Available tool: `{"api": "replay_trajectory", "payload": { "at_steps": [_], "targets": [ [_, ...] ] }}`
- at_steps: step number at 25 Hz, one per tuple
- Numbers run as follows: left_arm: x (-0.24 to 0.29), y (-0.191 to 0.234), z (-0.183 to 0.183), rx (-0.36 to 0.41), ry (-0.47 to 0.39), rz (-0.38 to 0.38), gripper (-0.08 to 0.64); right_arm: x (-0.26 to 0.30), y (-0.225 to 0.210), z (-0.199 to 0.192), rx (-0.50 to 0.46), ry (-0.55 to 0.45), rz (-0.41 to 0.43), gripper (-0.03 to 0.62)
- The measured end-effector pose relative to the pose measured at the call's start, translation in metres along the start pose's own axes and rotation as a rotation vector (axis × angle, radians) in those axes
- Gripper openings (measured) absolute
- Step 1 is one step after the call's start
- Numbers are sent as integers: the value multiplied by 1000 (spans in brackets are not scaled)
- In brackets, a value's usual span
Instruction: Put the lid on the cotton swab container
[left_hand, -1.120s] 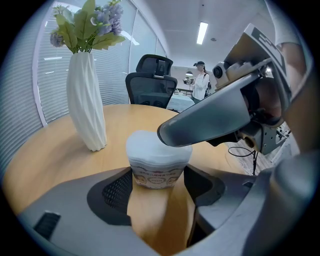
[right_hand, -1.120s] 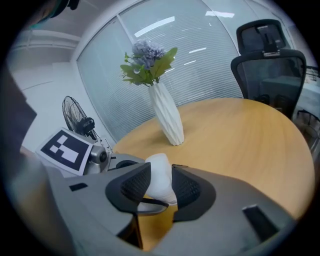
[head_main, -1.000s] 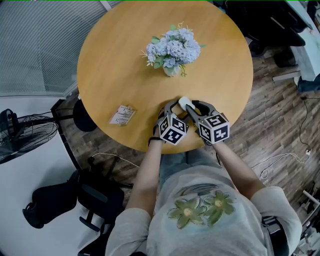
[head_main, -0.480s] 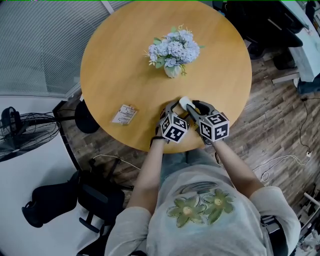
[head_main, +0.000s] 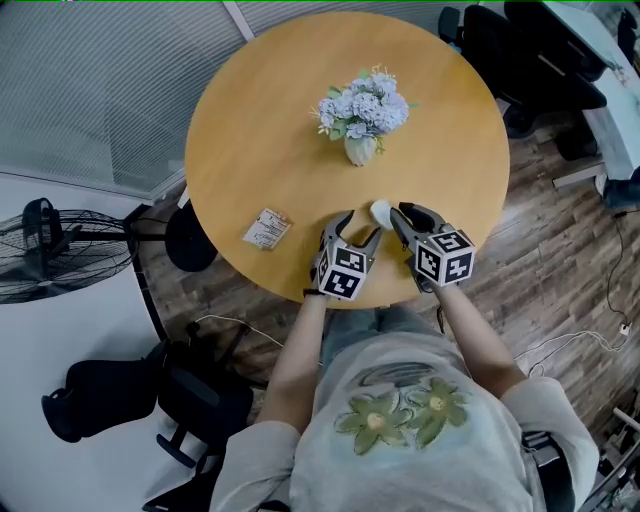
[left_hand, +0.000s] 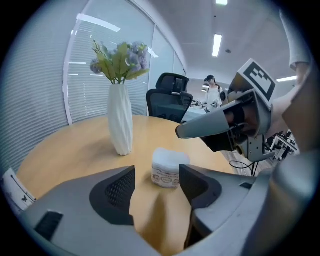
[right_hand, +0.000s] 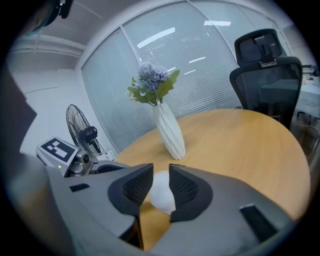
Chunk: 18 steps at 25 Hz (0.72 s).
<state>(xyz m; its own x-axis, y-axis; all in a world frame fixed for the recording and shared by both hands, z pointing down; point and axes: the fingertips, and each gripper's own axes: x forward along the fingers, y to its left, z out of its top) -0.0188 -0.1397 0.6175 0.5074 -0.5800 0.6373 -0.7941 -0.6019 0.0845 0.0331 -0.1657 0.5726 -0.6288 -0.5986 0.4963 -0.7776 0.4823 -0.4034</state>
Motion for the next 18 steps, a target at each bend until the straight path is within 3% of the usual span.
{"api": "replay_trajectory", "payload": {
  "at_steps": [5,8,12,18],
  "targets": [
    [-34,5,31,-35,-123,59,267,-24,13,24,-42,-79,-15,64],
    [-56,8,51,-34,-196,118,104,-39,22,36,-81,-125,-22,37],
    [-79,3,75,3,-262,160,-2,-58,36,49,-151,-176,-26,0],
    [-97,-13,86,-17,-296,149,-11,-80,54,55,-225,-223,-32,-2]
  ]
}}
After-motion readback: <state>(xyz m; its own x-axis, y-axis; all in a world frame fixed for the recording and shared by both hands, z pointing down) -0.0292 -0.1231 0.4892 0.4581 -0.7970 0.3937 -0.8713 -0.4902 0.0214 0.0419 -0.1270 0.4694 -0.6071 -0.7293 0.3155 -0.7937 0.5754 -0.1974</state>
